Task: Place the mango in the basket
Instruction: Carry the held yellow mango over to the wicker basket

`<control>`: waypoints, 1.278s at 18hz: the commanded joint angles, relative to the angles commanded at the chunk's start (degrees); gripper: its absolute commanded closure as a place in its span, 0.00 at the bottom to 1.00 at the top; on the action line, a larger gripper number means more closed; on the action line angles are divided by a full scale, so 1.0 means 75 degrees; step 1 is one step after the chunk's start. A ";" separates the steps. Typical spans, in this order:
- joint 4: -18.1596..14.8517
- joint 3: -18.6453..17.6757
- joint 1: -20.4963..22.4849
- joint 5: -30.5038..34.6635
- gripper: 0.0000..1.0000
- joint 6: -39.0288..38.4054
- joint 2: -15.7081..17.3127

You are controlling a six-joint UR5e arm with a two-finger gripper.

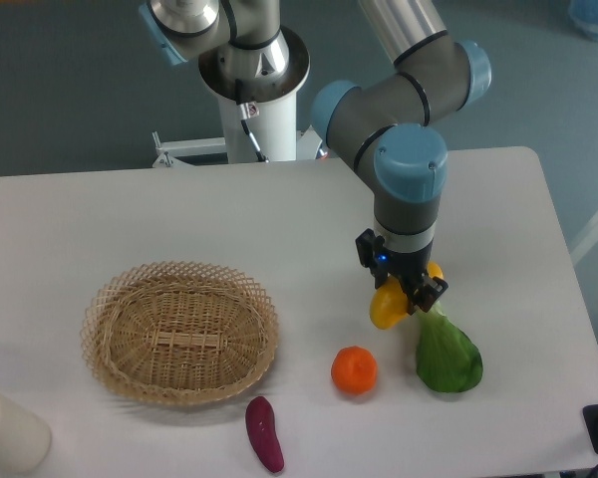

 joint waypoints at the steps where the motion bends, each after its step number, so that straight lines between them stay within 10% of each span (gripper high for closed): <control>1: 0.0000 0.0011 0.0000 0.0000 0.49 0.0000 -0.0011; 12: 0.0000 -0.0058 -0.0128 -0.0070 0.49 -0.0094 -0.0023; 23: 0.0023 -0.0176 -0.1943 -0.0105 0.49 -0.1264 0.0129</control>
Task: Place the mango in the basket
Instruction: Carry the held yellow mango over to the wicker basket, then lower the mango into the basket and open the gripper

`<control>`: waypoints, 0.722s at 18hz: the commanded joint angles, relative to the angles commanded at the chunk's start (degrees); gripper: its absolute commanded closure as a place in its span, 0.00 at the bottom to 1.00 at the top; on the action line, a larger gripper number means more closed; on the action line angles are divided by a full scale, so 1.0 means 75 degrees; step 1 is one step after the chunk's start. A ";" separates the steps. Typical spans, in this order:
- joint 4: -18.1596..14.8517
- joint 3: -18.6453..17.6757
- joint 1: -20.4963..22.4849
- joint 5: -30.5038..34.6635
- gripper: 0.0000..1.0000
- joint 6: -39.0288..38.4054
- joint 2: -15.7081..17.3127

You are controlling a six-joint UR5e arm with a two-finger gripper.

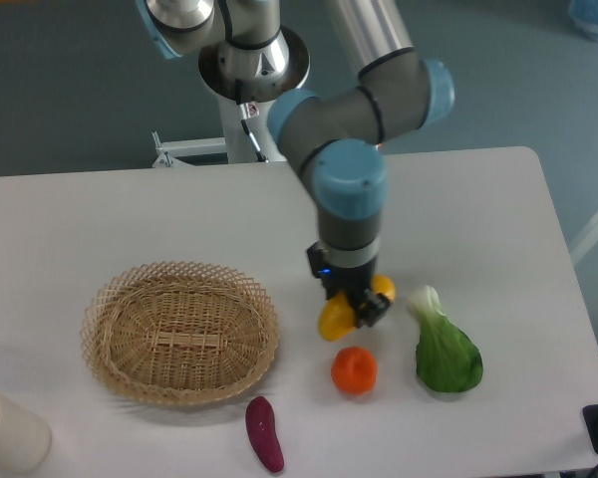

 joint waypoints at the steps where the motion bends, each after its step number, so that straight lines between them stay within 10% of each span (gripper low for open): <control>1: 0.0035 0.0012 -0.0211 0.0000 0.49 -0.0176 0.0000; 13: 0.0094 -0.0094 -0.1736 0.0035 0.49 -0.2403 -0.0152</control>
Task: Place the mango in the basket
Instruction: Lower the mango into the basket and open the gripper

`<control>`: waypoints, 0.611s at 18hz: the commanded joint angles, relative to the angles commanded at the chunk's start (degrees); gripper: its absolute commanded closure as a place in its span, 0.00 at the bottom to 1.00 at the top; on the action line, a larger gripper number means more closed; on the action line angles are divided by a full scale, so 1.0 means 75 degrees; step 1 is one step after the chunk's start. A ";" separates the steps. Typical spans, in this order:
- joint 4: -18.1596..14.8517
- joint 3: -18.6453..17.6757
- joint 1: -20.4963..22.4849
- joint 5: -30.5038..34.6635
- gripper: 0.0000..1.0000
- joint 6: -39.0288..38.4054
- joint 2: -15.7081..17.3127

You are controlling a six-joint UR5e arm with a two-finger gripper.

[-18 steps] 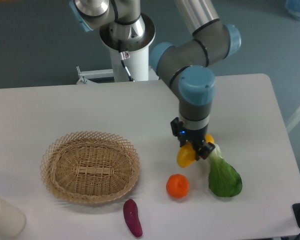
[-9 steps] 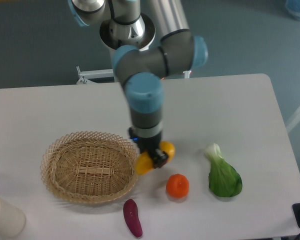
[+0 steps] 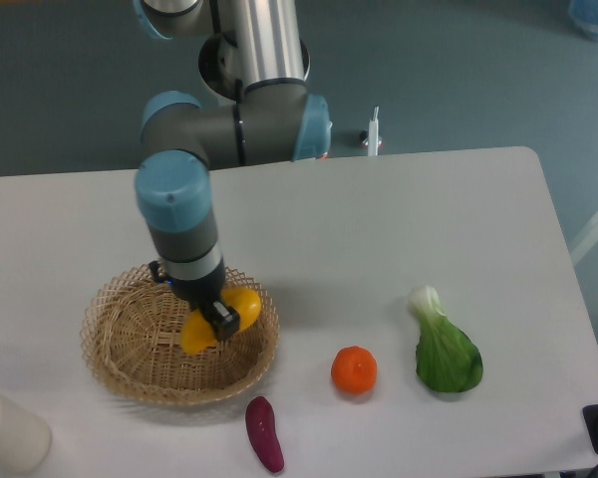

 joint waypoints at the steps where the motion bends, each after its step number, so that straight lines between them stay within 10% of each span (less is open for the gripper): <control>1: 0.0023 0.0000 -0.0059 0.0000 0.49 -0.0163 -0.0058; 11: 0.0539 0.0000 -0.0750 0.0059 0.35 -0.1277 -0.0480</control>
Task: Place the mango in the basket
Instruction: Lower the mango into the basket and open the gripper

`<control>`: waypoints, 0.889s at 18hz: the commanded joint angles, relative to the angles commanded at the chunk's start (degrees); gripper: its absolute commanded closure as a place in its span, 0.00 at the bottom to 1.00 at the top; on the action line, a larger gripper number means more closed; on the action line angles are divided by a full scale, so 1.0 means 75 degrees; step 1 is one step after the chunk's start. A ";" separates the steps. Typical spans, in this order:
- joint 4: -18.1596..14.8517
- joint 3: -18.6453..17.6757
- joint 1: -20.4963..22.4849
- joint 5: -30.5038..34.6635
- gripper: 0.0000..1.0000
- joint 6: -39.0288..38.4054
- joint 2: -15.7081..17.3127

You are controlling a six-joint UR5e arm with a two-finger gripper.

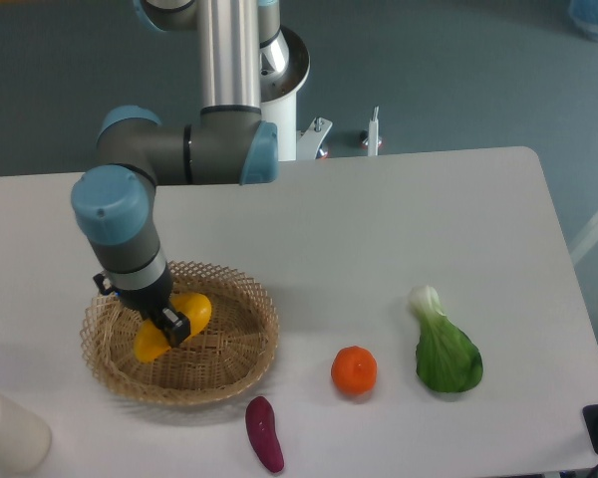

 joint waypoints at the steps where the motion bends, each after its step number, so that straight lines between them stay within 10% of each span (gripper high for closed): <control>1: 0.0023 0.0011 -0.0035 0.0000 0.29 -0.0083 -0.0047; 4: 0.0327 0.0012 -0.0070 0.0011 0.01 -0.0118 -0.0059; 16: 0.0364 -0.0105 0.0397 0.0035 0.00 0.0007 0.0398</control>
